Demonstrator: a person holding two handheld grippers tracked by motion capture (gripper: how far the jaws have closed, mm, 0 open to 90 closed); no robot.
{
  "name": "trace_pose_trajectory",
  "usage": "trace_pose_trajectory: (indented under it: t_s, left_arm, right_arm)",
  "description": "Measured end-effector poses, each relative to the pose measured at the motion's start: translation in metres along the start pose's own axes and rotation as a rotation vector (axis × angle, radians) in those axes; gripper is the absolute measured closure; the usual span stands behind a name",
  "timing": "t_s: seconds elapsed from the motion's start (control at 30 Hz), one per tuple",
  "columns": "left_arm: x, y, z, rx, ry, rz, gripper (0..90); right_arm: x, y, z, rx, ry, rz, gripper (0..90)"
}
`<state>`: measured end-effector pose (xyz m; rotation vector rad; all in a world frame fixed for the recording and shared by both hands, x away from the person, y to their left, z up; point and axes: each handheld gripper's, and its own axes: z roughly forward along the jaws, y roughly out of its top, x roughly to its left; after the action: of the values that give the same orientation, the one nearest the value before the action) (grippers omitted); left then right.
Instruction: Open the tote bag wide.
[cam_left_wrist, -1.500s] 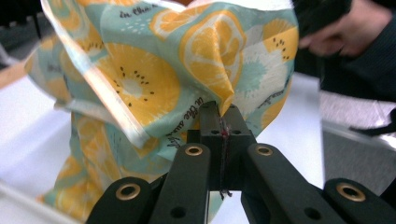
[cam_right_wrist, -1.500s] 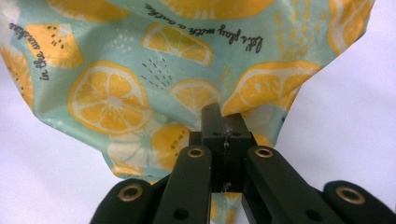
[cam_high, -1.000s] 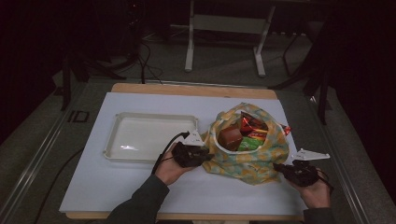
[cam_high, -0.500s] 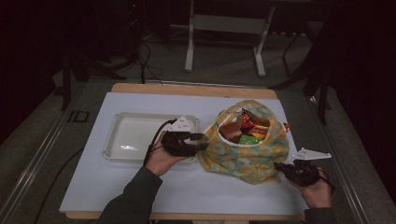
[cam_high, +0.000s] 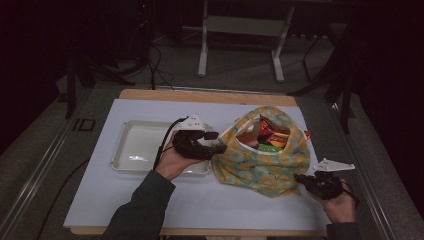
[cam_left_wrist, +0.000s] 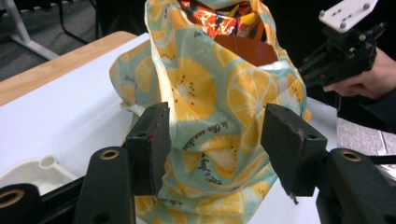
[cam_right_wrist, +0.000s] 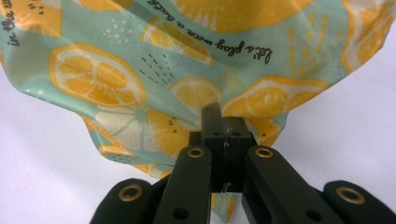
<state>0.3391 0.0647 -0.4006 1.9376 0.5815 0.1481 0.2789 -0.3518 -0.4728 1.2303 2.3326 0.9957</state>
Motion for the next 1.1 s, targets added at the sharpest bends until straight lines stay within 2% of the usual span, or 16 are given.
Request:
trace_pose_trajectory:
  t_s: [0.1,0.17,0.33,0.5,0.63,0.7,0.73,0.83,0.9,0.93,0.97,1.0,1.07,1.1]
  left_arm:
    - [0.001,0.005,0.000,-0.024,-0.012,-0.019,41.2]
    - [0.000,0.009,0.002,-0.029,-0.006,-0.017,41.2]
    - [-0.001,0.023,0.008,-0.021,0.004,-0.015,38.8]
    - [0.002,0.034,0.020,-0.021,0.012,-0.054,35.4]
    - [0.006,0.041,0.034,-0.004,0.024,-0.097,34.3]
    - [0.006,0.043,0.037,0.004,0.024,-0.108,35.2]
    - [0.007,0.045,0.045,0.015,0.015,-0.121,35.2]
    - [0.007,0.047,0.052,0.033,0.026,-0.129,43.2]
    - [0.006,0.047,0.053,0.034,0.025,-0.118,57.4]
    - [0.003,0.048,0.053,0.027,0.028,-0.108,57.4]
    - [0.000,0.049,0.053,0.026,0.040,-0.091,72.5]
    - [-0.002,0.050,0.052,0.023,0.046,-0.074,78.7]
    - [-0.008,0.053,0.050,0.018,0.059,-0.041,85.8]
    - [-0.012,0.054,0.049,0.000,0.062,-0.028,87.1]
  right_arm:
    - [0.001,0.000,0.001,0.002,0.001,-0.002,90.0]
    - [0.001,0.000,0.002,0.006,-0.001,-0.006,90.0]
    - [0.003,0.001,0.003,0.008,-0.005,-0.013,90.0]
    - [0.003,0.000,0.003,0.008,-0.003,-0.014,90.0]
    - [0.004,0.000,0.003,0.007,-0.002,-0.017,90.0]
    - [0.004,0.000,0.003,0.007,-0.001,-0.017,90.0]
    - [0.005,0.000,0.003,0.006,-0.001,-0.017,90.0]
    - [0.004,0.000,0.002,0.004,-0.002,-0.020,90.0]
    - [0.004,0.000,0.002,0.003,-0.002,-0.021,90.0]
    - [0.004,0.000,0.001,0.004,-0.003,-0.021,90.0]
    - [0.004,0.000,0.001,0.000,-0.004,-0.022,90.0]
    - [0.004,0.000,0.001,-0.001,-0.004,-0.022,90.0]
    - [0.004,0.000,0.001,-0.002,-0.004,-0.023,90.0]
    - [0.005,0.000,0.001,-0.001,-0.004,-0.023,90.0]
